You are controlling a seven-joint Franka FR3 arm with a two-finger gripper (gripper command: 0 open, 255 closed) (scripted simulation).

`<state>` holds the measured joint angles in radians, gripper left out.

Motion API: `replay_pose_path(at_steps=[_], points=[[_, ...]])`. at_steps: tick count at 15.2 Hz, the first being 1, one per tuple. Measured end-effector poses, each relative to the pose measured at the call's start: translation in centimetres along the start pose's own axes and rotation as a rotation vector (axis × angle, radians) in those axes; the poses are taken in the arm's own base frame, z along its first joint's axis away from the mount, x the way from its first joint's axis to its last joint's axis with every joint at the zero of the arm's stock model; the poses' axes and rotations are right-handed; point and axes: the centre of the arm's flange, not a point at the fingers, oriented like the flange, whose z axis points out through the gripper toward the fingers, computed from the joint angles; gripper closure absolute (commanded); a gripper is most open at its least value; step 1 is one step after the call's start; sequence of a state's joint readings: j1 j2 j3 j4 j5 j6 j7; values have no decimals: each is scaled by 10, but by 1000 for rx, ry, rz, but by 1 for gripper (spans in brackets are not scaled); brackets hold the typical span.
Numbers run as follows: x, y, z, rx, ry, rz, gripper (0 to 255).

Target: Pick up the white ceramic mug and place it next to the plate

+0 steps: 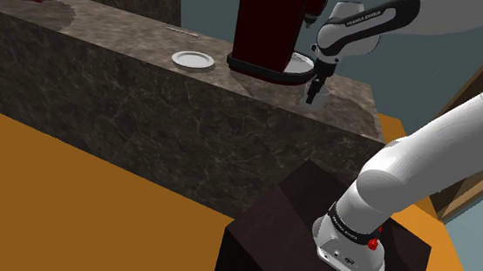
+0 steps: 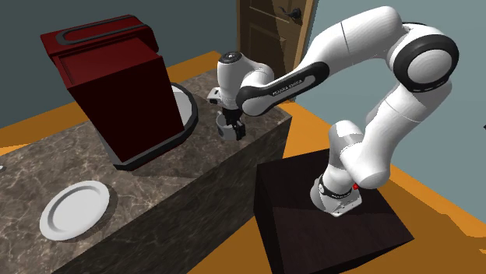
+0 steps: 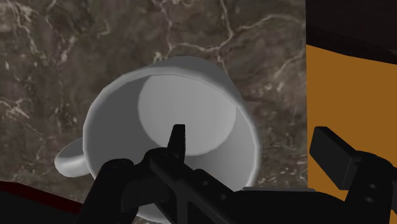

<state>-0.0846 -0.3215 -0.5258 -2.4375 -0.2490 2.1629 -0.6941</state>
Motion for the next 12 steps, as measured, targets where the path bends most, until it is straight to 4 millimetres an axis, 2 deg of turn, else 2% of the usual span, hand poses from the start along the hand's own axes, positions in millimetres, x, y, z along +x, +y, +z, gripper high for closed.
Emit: replay_pose_path(at_steps=[6, 7, 12], points=[[-1, 1, 3, -1, 1, 0, 0], [-1, 1, 3, -1, 1, 0, 255], [-1, 1, 3, -1, 1, 0, 255]])
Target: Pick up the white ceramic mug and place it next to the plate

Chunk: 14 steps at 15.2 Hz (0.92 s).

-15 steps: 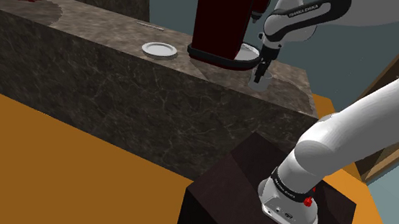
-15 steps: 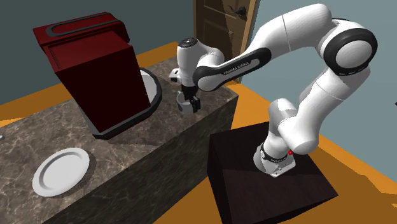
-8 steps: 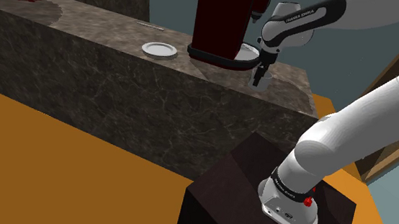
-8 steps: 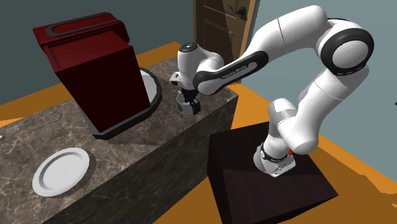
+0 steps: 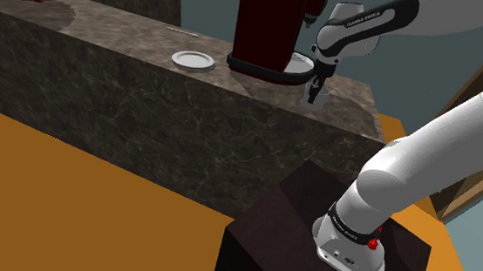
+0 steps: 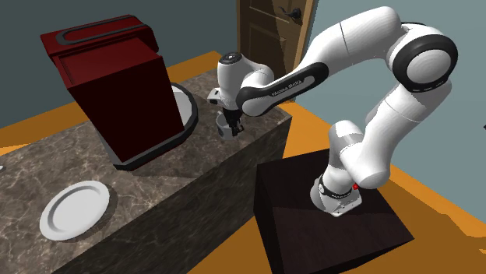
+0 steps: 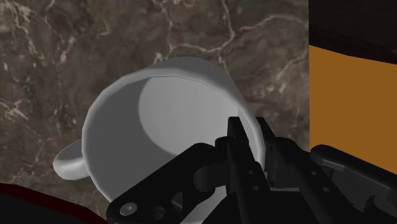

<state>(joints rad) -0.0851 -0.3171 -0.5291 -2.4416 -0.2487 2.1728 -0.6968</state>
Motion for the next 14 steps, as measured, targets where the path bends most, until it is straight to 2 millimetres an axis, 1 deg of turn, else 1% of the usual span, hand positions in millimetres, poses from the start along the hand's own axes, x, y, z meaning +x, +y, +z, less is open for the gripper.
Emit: replay_pose_path(at_steps=[6, 14], points=[[0, 0, -2, 0, 0, 0, 255], [0, 2, -42, 0, 0, 0, 255]])
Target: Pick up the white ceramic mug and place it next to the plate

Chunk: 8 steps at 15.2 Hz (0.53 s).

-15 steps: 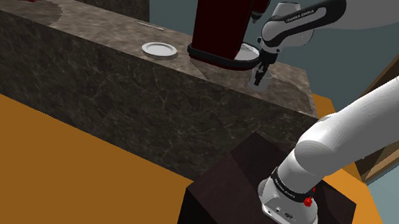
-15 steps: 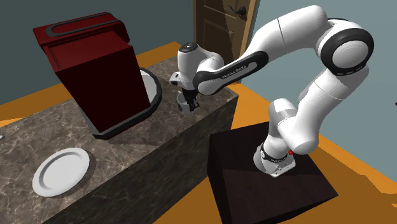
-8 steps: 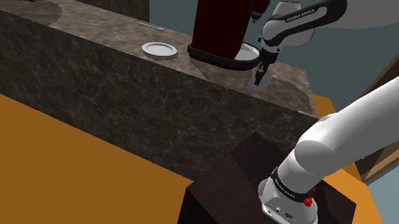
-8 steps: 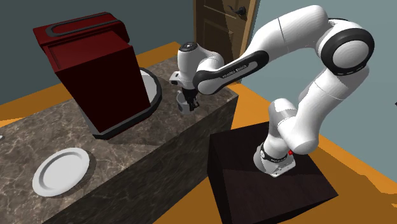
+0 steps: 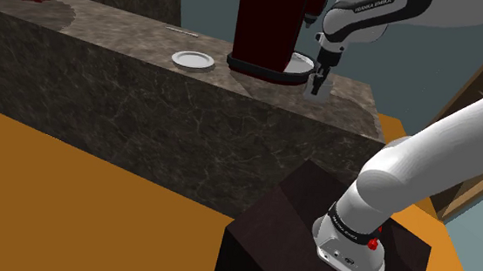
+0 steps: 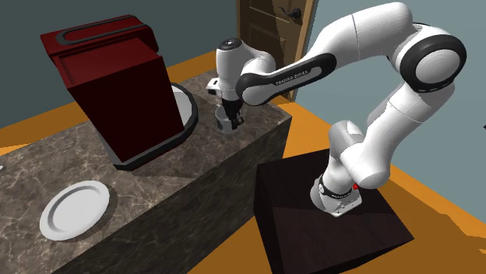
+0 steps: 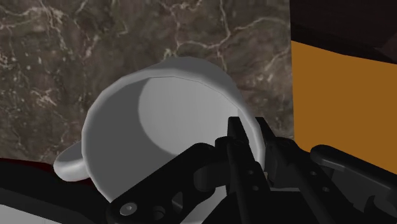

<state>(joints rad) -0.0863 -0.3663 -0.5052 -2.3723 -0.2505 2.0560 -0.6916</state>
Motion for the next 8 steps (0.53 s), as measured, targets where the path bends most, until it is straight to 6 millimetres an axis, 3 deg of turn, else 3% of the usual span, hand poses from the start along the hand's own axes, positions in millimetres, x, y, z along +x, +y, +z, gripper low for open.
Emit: replay_pose_path(at_steps=[8], points=[[-1, 3, -42, 0, 0, 0, 255]])
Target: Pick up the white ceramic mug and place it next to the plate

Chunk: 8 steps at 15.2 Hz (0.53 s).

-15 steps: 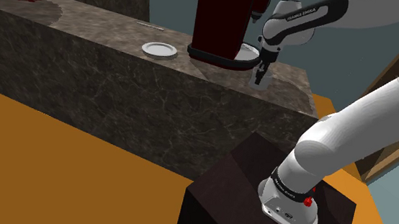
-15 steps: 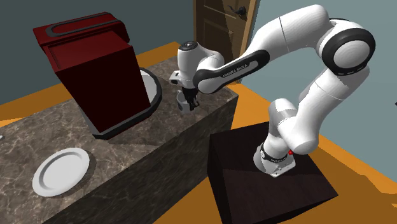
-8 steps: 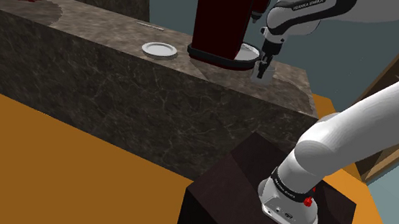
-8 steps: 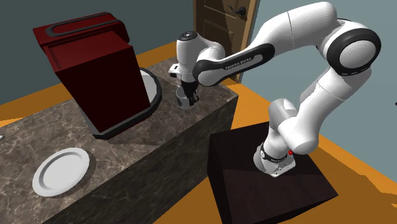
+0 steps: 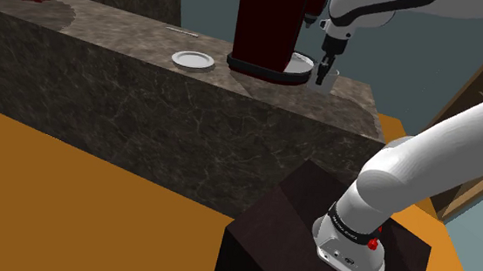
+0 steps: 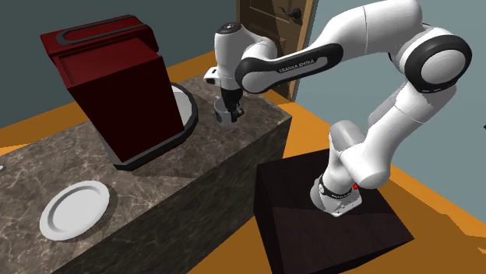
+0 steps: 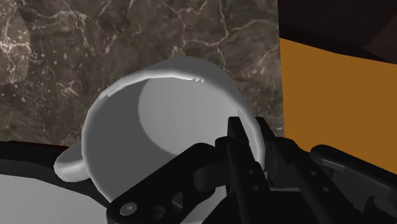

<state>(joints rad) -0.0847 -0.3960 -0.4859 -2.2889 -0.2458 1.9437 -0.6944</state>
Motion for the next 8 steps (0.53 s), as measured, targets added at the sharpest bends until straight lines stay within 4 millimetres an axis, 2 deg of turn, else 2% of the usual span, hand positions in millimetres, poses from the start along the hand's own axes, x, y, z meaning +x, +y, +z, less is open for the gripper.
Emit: replay_pose_path(at_steps=[8], points=[[-1, 1, -43, 0, 0, 0, 255]])
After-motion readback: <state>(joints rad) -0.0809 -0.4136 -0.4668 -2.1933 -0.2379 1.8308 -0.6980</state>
